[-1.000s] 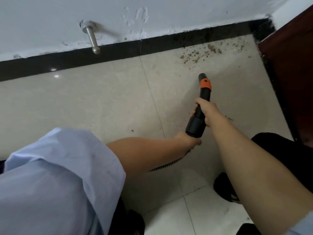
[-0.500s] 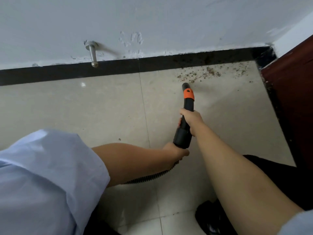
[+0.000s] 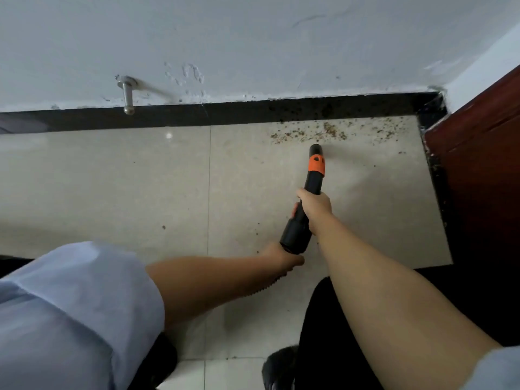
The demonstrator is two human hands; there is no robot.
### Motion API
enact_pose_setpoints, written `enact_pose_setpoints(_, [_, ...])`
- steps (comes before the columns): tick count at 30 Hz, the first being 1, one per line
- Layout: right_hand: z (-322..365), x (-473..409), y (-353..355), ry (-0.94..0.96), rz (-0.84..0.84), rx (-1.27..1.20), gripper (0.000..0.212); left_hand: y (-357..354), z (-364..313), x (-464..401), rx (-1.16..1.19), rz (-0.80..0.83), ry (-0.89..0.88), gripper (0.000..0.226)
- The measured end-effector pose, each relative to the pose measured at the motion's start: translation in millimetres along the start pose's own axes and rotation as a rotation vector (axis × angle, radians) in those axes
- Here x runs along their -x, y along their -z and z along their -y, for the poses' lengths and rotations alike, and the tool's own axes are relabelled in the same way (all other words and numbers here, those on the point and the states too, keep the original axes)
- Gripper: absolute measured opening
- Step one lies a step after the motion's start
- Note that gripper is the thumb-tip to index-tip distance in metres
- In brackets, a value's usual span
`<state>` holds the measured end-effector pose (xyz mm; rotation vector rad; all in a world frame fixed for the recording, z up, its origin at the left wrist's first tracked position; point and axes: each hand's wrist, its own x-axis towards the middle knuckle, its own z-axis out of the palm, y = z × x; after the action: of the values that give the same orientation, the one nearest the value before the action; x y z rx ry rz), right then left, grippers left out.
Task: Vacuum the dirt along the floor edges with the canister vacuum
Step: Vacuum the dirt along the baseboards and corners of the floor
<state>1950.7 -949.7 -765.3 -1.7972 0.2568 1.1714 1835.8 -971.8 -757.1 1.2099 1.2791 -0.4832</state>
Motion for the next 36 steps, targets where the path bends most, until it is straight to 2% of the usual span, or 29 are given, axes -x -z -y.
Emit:
enact_pose_setpoints(2, [7,-2,0,0.0,0.022,0.012,0.013,1,-5,-1,0.013,-0.008,-0.003,0.013])
enact_pose_setpoints(5, [20,-10,-4,0.038,0.074,0.09,0.011,1,-13,-12,0.072,0.005,-0.019,0.021])
enact_pose_setpoints(10, [20,-17,-7,0.054,0.088,0.243,0.011,-6,-8,-22,0.199,0.061,-0.07,0.02])
enact_pose_setpoints(18, [12,-7,-22,0.06,0.165,0.317,0.008,-7,13,-29,0.242,0.04,-0.025,0.021])
enact_pose_setpoints(21, [12,-4,-39,0.052,0.205,0.354,0.006,2,19,-28,0.308,0.028,-0.004,0.012])
enact_pose_setpoints(24, [11,-5,-56,0.07,0.23,0.36,0.007,15,23,-29,0.343,-0.011,-0.005,0.025])
enact_pose_setpoints(29, [13,-12,-63,0.109,0.151,0.316,0.009,32,20,-38,0.301,-0.016,-0.042,0.033])
enact_pose_setpoints(34, [22,-21,-36,0.086,0.036,0.193,0.009,28,2,-43,0.173,0.07,-0.067,0.037])
enact_pose_setpoints(36, [23,-25,-24,0.087,-0.023,0.144,0.009,22,-7,-46,0.104,0.1,-0.086,0.032])
